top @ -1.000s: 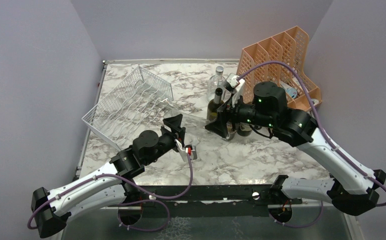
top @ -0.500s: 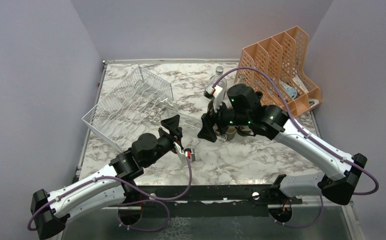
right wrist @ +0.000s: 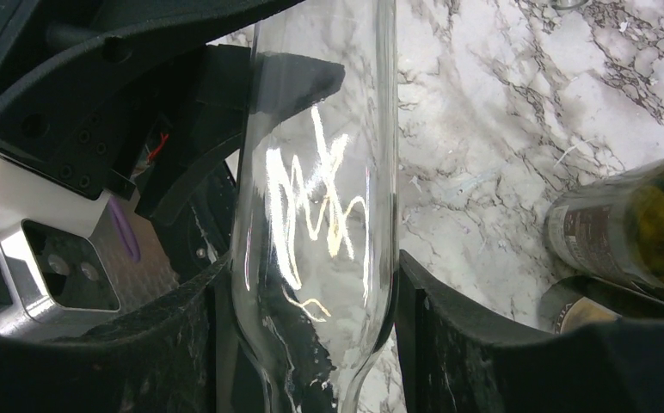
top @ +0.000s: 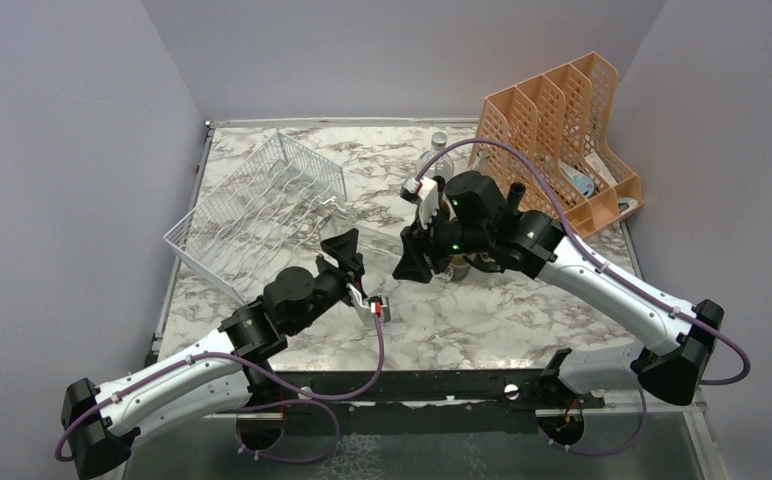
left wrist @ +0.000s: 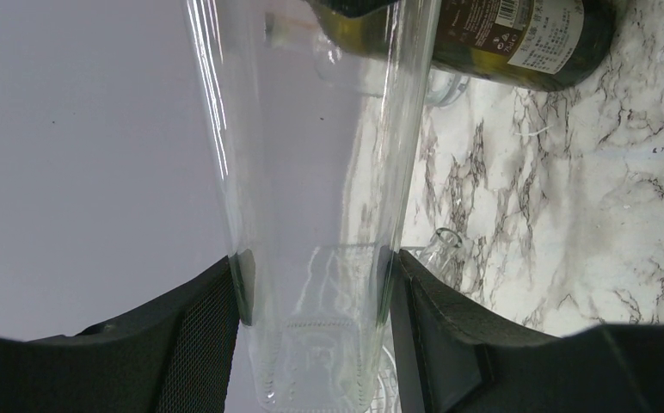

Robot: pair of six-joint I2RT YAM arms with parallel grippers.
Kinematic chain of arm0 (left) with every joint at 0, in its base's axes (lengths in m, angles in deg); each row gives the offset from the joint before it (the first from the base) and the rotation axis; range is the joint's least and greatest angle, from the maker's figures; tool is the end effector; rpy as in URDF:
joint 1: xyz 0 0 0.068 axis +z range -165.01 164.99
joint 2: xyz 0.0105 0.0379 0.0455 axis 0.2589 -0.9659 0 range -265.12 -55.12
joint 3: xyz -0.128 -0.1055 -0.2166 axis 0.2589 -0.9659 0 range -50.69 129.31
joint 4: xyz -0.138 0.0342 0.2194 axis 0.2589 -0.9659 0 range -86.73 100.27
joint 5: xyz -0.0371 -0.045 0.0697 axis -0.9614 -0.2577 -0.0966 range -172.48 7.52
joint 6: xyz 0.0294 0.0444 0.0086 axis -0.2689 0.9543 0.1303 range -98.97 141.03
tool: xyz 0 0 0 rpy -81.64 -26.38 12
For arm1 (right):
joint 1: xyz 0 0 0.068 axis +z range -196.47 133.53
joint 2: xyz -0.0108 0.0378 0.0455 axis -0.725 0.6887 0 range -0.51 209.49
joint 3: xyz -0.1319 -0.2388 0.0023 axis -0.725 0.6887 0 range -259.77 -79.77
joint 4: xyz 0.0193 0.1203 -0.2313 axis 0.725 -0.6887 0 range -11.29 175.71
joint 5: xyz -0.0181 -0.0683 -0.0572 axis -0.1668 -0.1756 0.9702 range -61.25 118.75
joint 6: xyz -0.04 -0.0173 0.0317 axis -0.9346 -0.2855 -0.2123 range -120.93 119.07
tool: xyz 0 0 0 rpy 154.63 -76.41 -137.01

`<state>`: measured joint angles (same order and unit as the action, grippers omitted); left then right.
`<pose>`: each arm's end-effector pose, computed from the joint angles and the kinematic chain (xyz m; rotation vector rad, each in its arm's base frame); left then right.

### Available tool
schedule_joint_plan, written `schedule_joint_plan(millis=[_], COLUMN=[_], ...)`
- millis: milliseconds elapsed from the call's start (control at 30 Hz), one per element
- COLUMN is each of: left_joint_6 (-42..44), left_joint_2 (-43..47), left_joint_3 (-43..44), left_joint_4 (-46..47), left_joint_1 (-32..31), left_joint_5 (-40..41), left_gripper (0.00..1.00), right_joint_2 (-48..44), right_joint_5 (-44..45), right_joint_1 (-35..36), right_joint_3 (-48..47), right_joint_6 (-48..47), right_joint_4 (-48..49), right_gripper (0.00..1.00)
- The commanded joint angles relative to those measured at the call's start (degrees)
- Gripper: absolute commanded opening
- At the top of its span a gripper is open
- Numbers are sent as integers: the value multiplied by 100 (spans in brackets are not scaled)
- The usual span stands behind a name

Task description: Put the wine bottle on the wine rack

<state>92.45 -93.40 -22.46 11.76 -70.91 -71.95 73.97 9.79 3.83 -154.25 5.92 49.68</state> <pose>0.1019 -0.1389 0.2771 1.4855 0.8881 0.3579 0.1708 0.2238 0.3646 -1.0361 2.0704 0.9002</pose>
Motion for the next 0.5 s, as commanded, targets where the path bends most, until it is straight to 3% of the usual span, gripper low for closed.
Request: schedule_joint_plan(millis=[0,100,133,233,333,467], left_joint_6=[-8,-27,-31,-56,-73,-192], left_joint_2=[110,146,165,255,326,325], left_joint_3=[33,-9,-29,-153,-276,-196], left_joint_4=[664,727,760,899,978,723], left_joint_1=[-8,-9,-11,-9,-9,-9], left_joint_5=[125,151,154,152,102,-11], left_gripper=[0,3,12,65,98,99], right_joint_2=[59,8,-13,-123,-240,-293], right_joint_5=[79,300,401,683,882,1142], right_joint_1=[40,41,39,41,39,36], right_joint_3=[-49,-108,-116,-108,-80,-59], right_joint_6=[181,214,226,263,271,251], right_joint_4=[194,249,277,445,627,781], right_gripper=[21,6,3,1,1,1])
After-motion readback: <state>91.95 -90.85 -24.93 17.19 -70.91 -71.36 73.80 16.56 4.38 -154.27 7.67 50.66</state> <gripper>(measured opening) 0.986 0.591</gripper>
